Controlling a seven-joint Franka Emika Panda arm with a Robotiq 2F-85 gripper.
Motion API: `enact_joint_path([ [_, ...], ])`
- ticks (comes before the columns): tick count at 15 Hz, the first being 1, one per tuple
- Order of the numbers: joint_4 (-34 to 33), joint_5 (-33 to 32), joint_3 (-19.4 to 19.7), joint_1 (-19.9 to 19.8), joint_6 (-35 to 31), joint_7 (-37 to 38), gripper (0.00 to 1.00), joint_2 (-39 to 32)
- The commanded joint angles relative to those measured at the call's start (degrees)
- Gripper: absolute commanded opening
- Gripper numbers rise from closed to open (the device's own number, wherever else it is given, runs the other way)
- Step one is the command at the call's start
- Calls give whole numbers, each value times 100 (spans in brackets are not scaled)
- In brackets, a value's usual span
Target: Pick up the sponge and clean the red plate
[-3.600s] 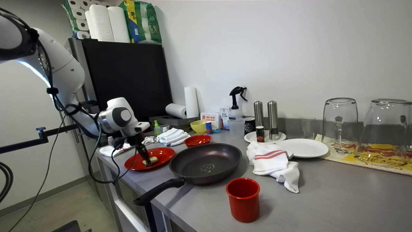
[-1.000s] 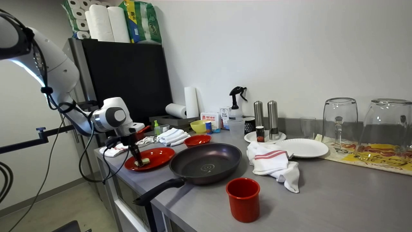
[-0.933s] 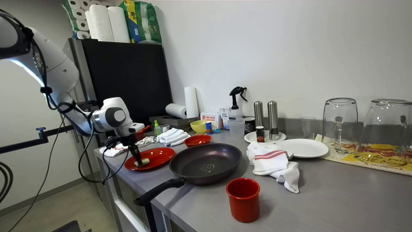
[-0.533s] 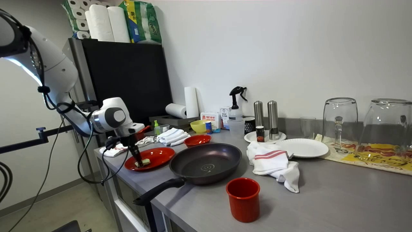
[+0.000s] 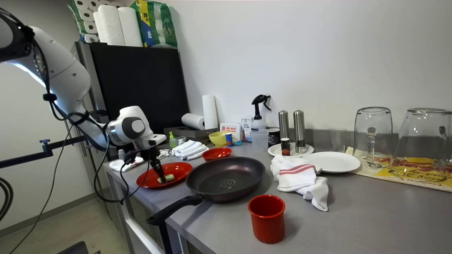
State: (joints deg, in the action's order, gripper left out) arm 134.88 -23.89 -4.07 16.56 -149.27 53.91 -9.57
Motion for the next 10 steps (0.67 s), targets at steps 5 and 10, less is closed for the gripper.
enact_joint_path([
  [5, -279, -222, 87, -31, 6, 176, 27, -276],
  [10, -731, -291, 133, 67, -20, 207, 27, -654],
])
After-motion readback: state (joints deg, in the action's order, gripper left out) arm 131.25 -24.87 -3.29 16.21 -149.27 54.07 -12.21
